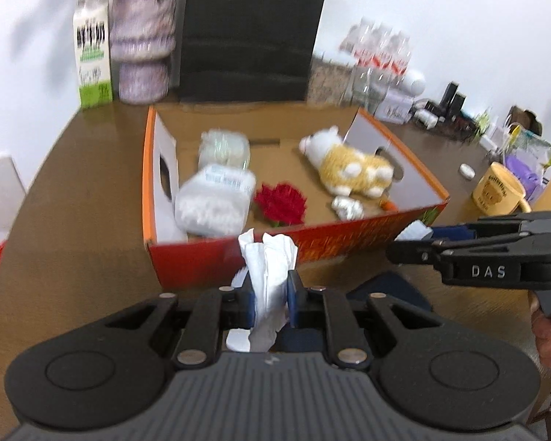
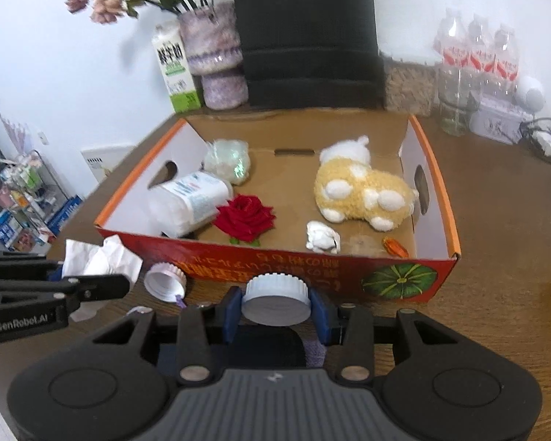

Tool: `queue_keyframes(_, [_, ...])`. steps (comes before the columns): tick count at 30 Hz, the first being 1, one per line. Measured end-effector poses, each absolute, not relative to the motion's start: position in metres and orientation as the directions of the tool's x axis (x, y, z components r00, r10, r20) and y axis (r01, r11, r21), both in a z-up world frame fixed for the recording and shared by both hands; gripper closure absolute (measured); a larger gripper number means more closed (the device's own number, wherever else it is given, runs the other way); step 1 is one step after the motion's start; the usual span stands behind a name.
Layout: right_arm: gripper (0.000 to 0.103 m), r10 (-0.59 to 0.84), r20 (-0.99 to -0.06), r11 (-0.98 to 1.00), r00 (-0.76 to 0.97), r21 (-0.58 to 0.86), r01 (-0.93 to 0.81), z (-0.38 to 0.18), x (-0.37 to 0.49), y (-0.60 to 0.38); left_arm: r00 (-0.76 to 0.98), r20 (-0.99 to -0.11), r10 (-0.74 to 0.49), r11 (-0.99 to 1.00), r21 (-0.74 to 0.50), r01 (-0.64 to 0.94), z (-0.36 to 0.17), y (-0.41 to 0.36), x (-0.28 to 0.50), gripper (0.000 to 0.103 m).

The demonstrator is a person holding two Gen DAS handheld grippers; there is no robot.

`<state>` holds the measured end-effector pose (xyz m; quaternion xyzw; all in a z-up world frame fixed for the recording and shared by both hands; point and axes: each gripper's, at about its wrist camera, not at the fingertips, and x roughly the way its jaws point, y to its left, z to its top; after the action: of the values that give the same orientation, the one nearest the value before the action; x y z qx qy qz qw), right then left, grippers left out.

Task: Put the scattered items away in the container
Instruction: 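Carry the tissue and bottle cap into the box and open both grippers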

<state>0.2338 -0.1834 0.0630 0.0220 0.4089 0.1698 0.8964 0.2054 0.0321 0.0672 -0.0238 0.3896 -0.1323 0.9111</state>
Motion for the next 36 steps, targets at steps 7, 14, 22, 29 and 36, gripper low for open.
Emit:
queue_keyframes(7, [0.064, 0.351, -0.601, 0.934, 0.718, 0.169, -0.315, 0.078, 0.224, -0.185, 0.759, -0.591, -0.273, 0.962, -0.151, 0.229, 0.083, 0.023, 0.202, 0.087])
queue_keyframes(14, [0.064, 0.333, -0.442, 0.943, 0.833, 0.177, -0.283, 0.073, 0.233, -0.187, 0.836, -0.486, -0.255, 0.962, -0.215, 0.168, 0.074, 0.011, 0.219, 0.087])
queue_keyframes(22, [0.064, 0.301, -0.377, 0.951, 0.876, 0.191, -0.244, 0.055, 0.264, -0.185, 0.895, -0.414, -0.165, 0.974, -0.213, 0.081, 0.067, 0.003, 0.246, 0.087])
queue_keyframes(29, [0.064, 0.259, -0.337, 0.963, 0.905, 0.158, -0.217, 0.036, 0.275, -0.191, 0.931, -0.354, -0.092, 0.984, -0.175, 0.031, 0.040, -0.002, 0.260, 0.087])
queue_keyframes(36, [0.064, 0.251, -0.370, 0.968, 0.894, 0.115, -0.224, 0.023, 0.278, -0.190, 0.924, -0.371, -0.088, 0.993, -0.105, 0.052, 0.026, -0.004, 0.259, 0.086])
